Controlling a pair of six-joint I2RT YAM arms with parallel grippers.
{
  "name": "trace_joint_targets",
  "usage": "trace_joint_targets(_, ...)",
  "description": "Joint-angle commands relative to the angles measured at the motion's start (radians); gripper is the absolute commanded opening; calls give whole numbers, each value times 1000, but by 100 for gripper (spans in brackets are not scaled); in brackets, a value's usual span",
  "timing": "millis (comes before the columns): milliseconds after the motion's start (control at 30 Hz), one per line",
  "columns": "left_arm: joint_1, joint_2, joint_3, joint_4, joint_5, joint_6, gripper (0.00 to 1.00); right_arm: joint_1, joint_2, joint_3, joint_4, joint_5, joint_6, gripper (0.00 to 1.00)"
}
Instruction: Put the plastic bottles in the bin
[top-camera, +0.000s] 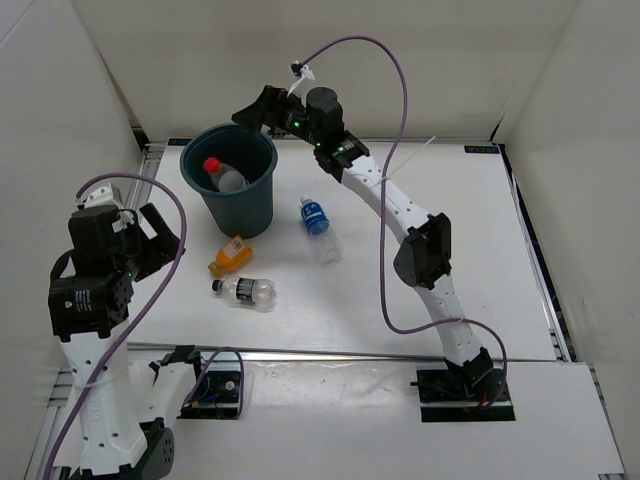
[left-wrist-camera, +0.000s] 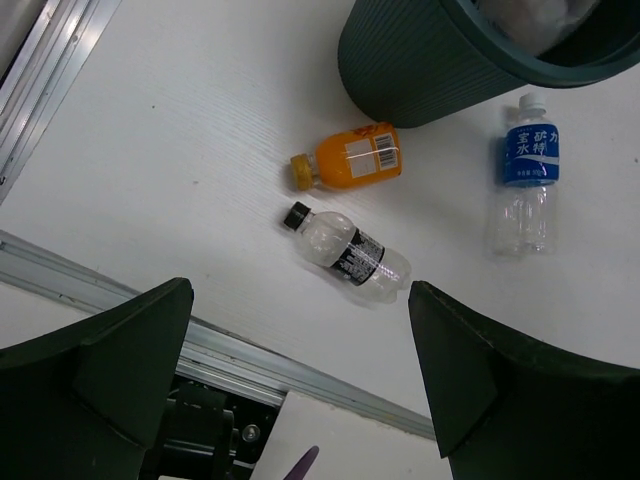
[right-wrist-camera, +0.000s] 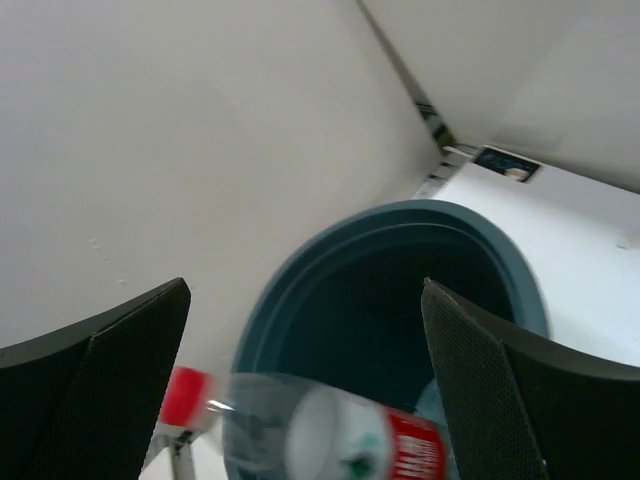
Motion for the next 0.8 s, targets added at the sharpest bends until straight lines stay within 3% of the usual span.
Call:
trace_joint_targets(0,-3,-22,-27,-30,-50,-32,100,-13,-176,18,-63,99,-165,100)
trace_joint_targets(133,-3,-89,-135,7,-112,-102,100,-24,-352,-80,-197,340,-329,100)
trace_joint_targets(300,-3,-227,-276,200,-67,-126,100,-132,-501,-250,-507,516,-285,100)
trace_joint_targets(333,-3,-244,-311,229,-51,-126,100,-180,-526,-279,-626,516,-218,100)
trace_joint_targets(433,-3,-290,-372,303,-16,-146,100,-232,-557,-453,-698,399,-174,100)
trace_joint_targets(500,-3,-299,-397,303,-7,-170,100,-223,-546,-514,-713,331,-239,100)
trace_joint_targets(633,-3,-273,-416,280,44,-181,100,-165,-468,-549,-766,354,-406,100)
trace_joint_targets(767,-3,-249,-393,245,53,-181,100,-174,-420,-591,-755,253,-392,96)
